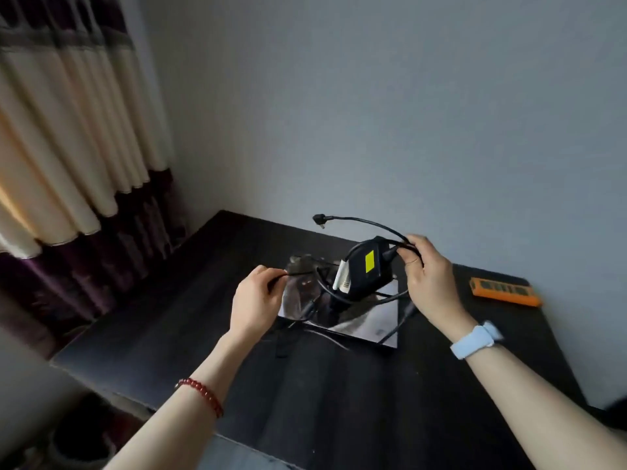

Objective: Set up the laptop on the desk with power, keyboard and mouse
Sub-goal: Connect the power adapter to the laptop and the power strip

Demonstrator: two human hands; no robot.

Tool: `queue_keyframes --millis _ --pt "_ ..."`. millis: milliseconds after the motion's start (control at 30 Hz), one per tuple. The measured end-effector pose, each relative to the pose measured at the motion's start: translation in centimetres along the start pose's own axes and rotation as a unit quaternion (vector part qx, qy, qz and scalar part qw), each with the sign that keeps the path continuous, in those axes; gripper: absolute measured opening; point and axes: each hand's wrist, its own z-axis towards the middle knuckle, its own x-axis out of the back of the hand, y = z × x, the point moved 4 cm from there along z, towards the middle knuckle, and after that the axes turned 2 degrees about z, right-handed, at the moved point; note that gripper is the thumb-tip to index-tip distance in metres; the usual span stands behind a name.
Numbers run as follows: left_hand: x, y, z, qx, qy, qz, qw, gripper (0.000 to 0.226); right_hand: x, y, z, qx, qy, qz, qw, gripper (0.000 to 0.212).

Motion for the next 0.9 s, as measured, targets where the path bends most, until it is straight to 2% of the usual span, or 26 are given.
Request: queue_keyframes --millis 200,333,467,733,900 --pt "-7.7 1.9 -0.9 -0.061 -0.122 -0.014 0.991 0.011 3.9 6.0 -5.2 -0.081 0.0 -0.084 0.993 0.018" --pt "-11.6 1.9 -1.9 -0.068 -0.182 -0.027 0.981 0.012 4.0 8.9 -8.3 -0.131 -0.045 -0.128 0.982 0.022" --pt "-14.7 1.7 -3.1 -0.085 -0.24 -0.03 0.966 0.014 3.9 10.9 -11.4 -0.183 -0.054 -0.151 0.97 0.024" --pt "-19.1 3.5 -4.8 -0.115 -0.275 -0.011 0.955 0.012 5.2 13.6 -14.6 -0.239 -0.063 -0.193 0.949 0.029" --pt "-22.5 5.9 -5.8 -0.145 -0.283 -0.017 0.948 0.009 7.2 15.5 -14.3 -0.198 -0.13 -0.271 0.933 0.029"
